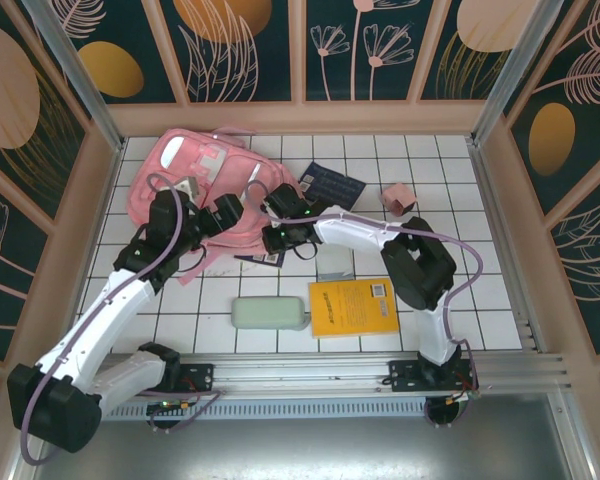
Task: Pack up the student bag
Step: Unzip the student bag at the top-left of the table.
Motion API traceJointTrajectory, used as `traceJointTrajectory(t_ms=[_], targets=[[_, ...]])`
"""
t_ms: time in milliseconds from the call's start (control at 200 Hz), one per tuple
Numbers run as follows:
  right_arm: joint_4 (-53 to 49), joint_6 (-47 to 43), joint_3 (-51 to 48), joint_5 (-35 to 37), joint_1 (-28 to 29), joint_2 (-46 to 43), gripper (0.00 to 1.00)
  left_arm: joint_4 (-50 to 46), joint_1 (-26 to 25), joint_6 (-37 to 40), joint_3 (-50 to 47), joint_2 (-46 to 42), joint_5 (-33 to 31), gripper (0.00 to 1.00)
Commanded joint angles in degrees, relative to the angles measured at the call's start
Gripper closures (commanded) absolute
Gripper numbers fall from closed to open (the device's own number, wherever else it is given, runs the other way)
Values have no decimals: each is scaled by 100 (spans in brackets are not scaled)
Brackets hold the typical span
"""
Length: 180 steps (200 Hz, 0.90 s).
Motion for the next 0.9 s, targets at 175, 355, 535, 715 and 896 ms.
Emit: traceJointTrajectory(t_ms=[175,355,535,715,896], targets=[[387,342,-158,-629,-128,-401,100,182,217,-1458,-563,179,280,1],[972,745,-456,-1116,-232,-848,100,879,465,-1915,-848,640,903,1],[1077,664,-611,-1232,-243,-947,100,836,467,345,159,1315,596,3],[1261,623,-864,-1324,-244,-997,100,731,465,1692,1265,2228,653,16],[1310,538,-902,-1347,-246,-990,100,312,465,2236,2250,3505,1271,30]])
